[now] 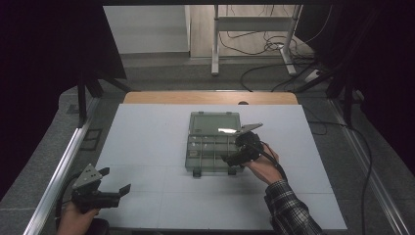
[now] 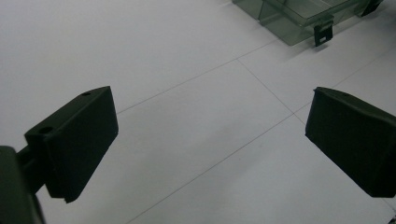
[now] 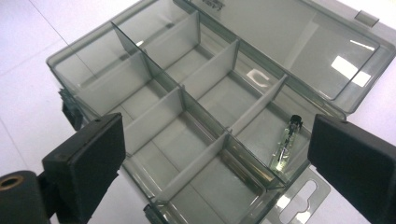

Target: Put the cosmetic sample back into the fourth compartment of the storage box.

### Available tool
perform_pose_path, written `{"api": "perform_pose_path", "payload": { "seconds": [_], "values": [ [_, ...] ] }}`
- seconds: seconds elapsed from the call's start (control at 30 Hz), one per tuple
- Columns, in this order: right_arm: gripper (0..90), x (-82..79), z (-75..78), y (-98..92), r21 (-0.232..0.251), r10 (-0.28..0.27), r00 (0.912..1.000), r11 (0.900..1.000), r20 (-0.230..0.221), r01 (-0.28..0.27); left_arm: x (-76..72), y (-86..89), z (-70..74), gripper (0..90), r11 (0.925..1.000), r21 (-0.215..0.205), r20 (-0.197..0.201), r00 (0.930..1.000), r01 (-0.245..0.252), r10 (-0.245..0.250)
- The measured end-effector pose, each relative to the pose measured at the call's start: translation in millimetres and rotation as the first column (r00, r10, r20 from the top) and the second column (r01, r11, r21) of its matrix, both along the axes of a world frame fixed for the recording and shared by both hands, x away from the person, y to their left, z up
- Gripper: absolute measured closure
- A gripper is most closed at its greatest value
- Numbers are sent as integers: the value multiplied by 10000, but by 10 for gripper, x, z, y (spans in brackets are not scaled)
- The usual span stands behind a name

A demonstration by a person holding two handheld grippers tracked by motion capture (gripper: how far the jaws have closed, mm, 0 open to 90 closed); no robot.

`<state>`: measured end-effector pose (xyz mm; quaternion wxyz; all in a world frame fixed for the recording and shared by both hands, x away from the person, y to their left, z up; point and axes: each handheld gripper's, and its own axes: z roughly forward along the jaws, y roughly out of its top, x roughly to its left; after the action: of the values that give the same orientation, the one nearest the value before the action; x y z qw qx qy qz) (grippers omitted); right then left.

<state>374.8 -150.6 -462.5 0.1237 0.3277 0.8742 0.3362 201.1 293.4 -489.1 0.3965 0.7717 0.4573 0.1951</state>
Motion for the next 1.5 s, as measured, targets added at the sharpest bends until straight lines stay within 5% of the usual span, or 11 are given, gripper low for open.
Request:
{"api": "perform_pose_path", "payload": {
  "seconds": [0.77, 1.13, 1.5],
  "values": [
    [0, -194, 41, 13, -341, 103, 9998, 9994, 174, -97, -1, 3, 0, 28, 10000, -18, 14, 10000, 6, -6],
    [12, -228, 32, 5, -290, 239, 9994, 9993, -261, -247, -2, 5, 1, 28, 10000, -26, 8, 10000, 0, 0],
    [10, -332, 70, -5, -304, 252, 9993, 9992, 267, -244, -4, 8, 0, 28, 10000, -46, 10, 10000, -2, 2]
  ]
}}
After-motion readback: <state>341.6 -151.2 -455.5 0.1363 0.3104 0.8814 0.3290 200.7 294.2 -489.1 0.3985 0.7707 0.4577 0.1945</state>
